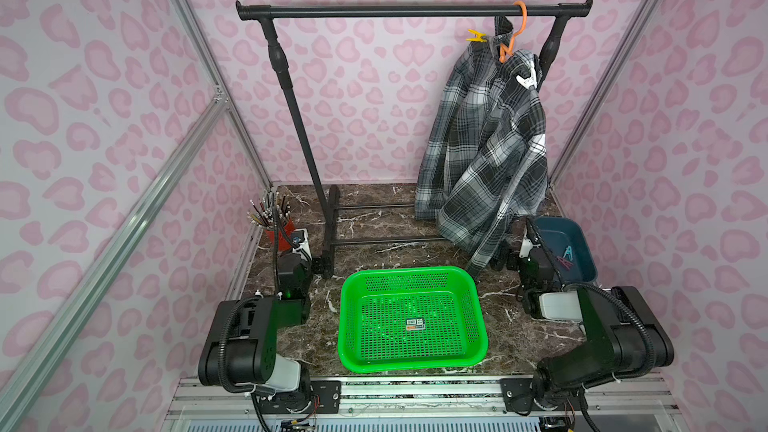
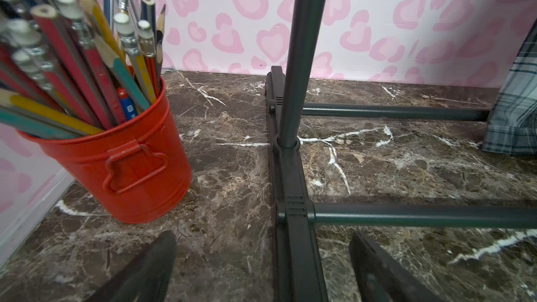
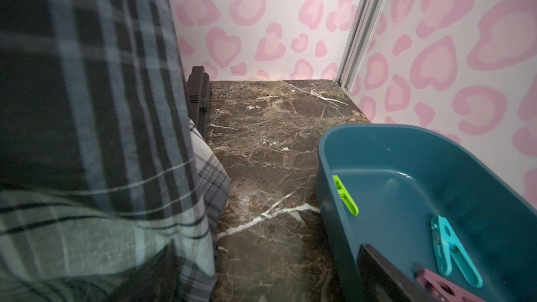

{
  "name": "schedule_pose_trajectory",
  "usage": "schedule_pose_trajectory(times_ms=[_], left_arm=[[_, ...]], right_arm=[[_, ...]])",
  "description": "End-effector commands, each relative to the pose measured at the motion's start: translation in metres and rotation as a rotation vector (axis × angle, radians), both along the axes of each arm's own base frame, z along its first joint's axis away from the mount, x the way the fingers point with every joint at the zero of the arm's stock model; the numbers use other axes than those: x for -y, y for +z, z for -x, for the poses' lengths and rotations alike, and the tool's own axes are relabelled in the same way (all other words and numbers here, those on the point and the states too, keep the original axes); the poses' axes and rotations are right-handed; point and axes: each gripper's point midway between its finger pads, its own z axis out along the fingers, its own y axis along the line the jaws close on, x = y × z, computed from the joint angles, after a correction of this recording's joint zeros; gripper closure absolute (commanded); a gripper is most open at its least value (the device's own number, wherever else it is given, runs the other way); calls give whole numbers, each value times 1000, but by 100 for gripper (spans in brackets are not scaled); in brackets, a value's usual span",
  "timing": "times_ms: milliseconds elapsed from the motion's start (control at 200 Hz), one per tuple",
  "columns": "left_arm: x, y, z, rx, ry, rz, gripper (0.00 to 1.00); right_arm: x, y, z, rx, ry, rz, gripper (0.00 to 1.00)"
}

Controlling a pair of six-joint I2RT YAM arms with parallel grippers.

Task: Remove the clothespins securing long-sleeve shirts to the hanger
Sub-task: Pick up the hanger from the clothesline.

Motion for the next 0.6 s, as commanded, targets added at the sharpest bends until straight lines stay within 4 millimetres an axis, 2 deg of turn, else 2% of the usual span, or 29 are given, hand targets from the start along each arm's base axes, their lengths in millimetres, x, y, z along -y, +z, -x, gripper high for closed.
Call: schedule_pose_trajectory(times_ms=[0, 595], left_arm=[[-1, 9, -4, 34, 3, -12, 4], [-1, 9, -4, 35, 3, -12, 4]], right_arm=[[1, 1, 0, 6, -5, 2, 0], [1, 0, 0, 3, -10, -2, 0]])
